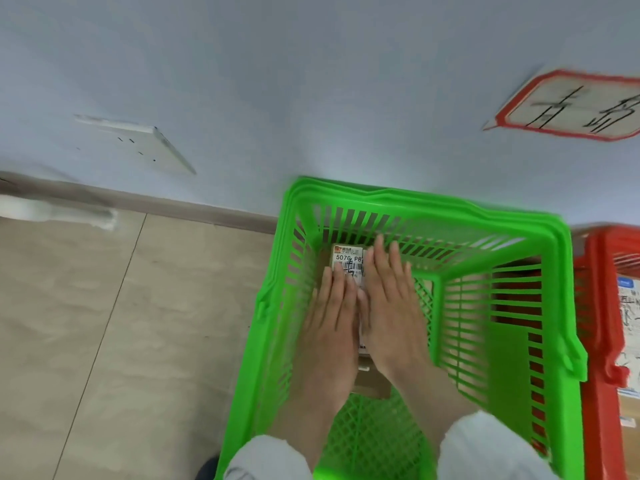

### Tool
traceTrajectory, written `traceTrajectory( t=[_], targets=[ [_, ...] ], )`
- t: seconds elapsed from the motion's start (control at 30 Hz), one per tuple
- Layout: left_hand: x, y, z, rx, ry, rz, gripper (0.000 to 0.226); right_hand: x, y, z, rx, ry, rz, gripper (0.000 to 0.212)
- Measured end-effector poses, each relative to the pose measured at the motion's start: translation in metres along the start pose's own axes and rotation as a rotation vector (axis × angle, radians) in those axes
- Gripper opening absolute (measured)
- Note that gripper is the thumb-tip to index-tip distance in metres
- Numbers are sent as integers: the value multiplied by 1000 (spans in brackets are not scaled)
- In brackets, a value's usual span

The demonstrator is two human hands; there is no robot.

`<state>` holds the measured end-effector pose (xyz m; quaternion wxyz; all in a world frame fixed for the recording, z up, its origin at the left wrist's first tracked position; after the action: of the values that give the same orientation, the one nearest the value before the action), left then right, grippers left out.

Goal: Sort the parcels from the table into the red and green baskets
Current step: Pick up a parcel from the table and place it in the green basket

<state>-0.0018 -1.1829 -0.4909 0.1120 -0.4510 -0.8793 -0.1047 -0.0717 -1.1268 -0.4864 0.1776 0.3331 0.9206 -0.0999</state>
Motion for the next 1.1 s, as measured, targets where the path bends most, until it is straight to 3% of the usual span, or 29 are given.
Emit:
traceTrajectory(
  t=[0.17,0.27,0.47,0.57,0.63,0.7,0.9,1.0,1.1],
  targets=[
    [13,1,9,126,-151,182,48,8,-1,20,-36,75,-43,52],
    [10,1,1,124,-125,152,57,6,-2,16,-66,109,-57,52],
    [7,1,15,35,-161,123,48,7,-2,19,-37,147,-54,52],
    [5,-4,8,28,-76,82,49,7,-3,15,-115,96,-64,55],
    [5,-7,-16,-18,-8,28,62,2,-2,-3,-138,-5,-44,61],
    [15,-7,-56,-80,35,-26,68,-10,3,-39,-103,-151,23,67],
    [90,46,-234,-206,165,-130,52,-79,72,-222,-48,-521,396,58],
    [124,101,-308,-539,413,-371,48,-111,127,-321,25,-716,680,52],
    [157,149,-363,-681,571,-578,41,-131,184,-403,170,-854,924,45]
  ],
)
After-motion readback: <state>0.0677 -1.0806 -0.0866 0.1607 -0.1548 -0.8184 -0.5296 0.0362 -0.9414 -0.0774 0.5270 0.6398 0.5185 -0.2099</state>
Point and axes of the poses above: each hand's wrist, its own y-axis away from the middle knuckle, its own z-axis out of the palm, x = y × z, the point moved 8 cm from there along -y, towards the middle knuckle, and after that the axes turned 15 degrees about -z, right-handed, at the moved point
